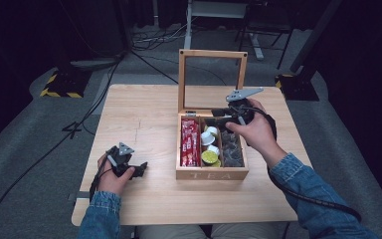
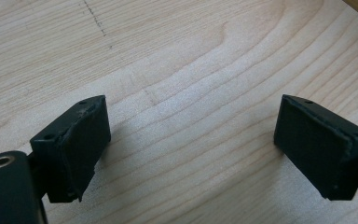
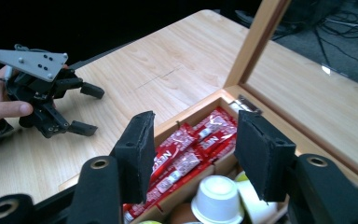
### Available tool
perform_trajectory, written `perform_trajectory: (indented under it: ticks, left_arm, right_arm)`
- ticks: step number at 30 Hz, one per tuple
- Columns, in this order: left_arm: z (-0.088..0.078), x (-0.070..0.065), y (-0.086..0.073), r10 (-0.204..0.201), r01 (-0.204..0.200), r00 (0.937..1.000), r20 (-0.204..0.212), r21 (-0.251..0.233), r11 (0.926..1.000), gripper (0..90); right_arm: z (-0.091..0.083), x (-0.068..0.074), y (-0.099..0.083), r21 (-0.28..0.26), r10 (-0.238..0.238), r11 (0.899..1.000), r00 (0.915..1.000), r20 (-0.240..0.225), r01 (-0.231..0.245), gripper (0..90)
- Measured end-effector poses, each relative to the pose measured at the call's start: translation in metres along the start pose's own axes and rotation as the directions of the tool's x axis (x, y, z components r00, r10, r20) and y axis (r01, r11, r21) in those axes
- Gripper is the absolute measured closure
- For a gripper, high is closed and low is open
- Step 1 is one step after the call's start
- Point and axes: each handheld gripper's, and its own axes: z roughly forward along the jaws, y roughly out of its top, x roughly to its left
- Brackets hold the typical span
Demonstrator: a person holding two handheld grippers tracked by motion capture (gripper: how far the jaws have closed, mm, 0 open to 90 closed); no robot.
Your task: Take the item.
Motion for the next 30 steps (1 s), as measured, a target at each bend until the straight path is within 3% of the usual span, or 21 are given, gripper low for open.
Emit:
perform_trajectory:
  ticks: [6,17,30]
  left_arm:
    - [0.000,0.000,0.000,-0.001,0.001,1.0000,0.002,0.000,1.0000,10.9]
    - [0.001,0.001,0.001,0.002,-0.002,1.0000,0.005,-0.002,1.0000,10.6]
    - [0.001,0.002,0.002,0.003,-0.003,1.0000,0.007,0.002,1.0000,10.5]
  right_arm:
    - [0.015,0.008,-0.005,0.036,-0.022,0.999,0.9997,0.009,0.022,43.5]
    - [0.041,0.010,-0.018,0.092,-0.004,0.996,0.9999,0.010,0.003,43.0]
    - [0.069,0.019,-0.032,0.186,0.020,0.982,0.9990,-0.040,-0.012,43.3]
